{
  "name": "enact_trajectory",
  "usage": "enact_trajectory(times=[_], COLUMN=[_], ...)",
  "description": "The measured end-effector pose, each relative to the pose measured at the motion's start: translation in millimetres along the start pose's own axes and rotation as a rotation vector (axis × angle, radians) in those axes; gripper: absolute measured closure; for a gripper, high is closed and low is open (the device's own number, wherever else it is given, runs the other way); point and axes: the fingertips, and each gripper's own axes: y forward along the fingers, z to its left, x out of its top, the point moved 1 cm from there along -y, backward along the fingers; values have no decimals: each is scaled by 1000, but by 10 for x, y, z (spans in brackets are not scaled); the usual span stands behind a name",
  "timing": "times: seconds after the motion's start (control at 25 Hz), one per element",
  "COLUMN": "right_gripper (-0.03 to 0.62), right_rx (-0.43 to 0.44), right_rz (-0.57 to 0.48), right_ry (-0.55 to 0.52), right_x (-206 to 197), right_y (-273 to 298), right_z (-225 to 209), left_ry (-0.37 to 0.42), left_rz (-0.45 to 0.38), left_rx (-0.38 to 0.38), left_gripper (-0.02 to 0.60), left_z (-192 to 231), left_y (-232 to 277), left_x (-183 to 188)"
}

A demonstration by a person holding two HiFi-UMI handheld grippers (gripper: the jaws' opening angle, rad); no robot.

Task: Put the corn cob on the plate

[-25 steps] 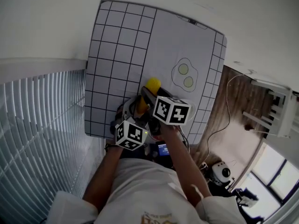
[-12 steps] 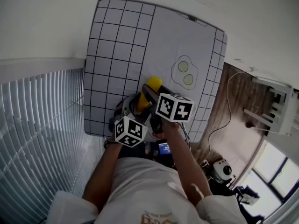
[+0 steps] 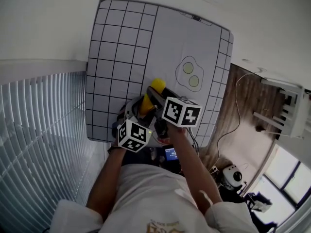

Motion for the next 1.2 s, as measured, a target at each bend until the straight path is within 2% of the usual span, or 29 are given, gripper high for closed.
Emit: enact_trajectory(times=[0.96, 1.2], right_gripper=[350, 350], right_rx=[135, 132], right_rz=[-105, -141], right_ry=[43, 39], right_x=[115, 44], right_y=[-334, -469], right_z=[371, 416], left_ry=[160, 195], left_rz=[-32, -38], left_rx=[69, 69], left_gripper=[314, 314], left_z=[39, -56], left_y=[-431, -522], left_x=[253, 243])
